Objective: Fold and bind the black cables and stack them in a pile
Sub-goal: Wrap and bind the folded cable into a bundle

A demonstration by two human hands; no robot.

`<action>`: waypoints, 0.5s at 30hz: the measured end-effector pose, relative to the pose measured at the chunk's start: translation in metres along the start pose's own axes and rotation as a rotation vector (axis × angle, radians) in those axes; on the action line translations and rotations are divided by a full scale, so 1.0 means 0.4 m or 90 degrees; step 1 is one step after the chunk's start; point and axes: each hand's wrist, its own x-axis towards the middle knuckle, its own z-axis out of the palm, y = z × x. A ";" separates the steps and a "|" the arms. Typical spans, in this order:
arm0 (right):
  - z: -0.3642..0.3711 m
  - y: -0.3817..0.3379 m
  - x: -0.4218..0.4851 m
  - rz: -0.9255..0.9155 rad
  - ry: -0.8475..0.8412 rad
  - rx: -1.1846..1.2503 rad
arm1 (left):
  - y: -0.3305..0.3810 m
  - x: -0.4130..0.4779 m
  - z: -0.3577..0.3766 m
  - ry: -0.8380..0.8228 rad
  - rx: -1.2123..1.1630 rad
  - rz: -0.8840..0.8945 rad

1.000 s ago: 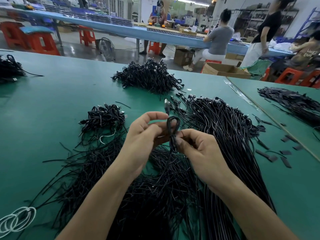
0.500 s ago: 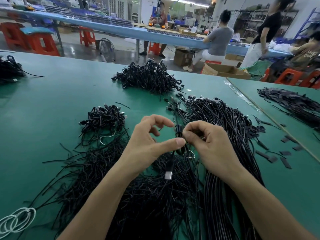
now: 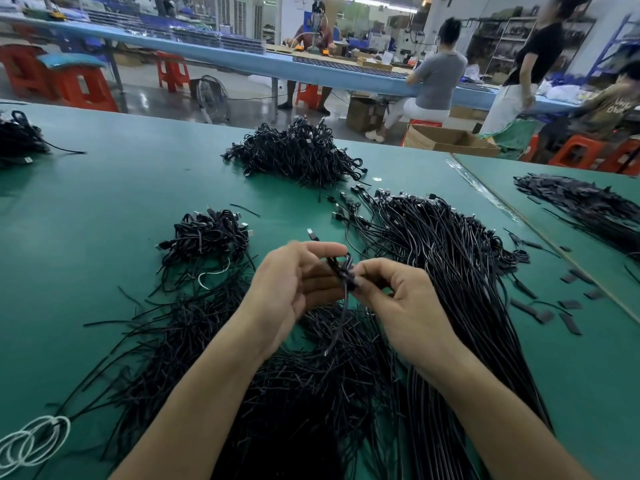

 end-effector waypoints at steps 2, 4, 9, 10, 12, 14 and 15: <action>0.005 0.013 -0.003 0.007 -0.015 0.009 | 0.003 0.000 0.000 0.007 0.081 0.041; 0.007 0.024 -0.004 0.002 -0.051 0.022 | 0.001 -0.003 -0.006 0.003 0.172 0.081; 0.002 0.069 0.004 0.135 -0.138 0.064 | 0.013 -0.006 -0.028 -0.037 0.305 0.090; -0.001 0.084 0.009 0.156 -0.133 0.022 | 0.010 0.003 -0.035 -0.005 0.335 0.099; -0.016 0.116 0.022 0.176 -0.102 -0.106 | 0.006 0.033 -0.057 0.086 0.391 0.120; -0.045 0.149 0.037 0.165 -0.039 -0.276 | 0.013 0.074 -0.097 0.199 0.458 0.158; -0.062 0.163 0.047 0.159 -0.006 -0.355 | 0.020 0.095 -0.123 0.258 0.504 0.182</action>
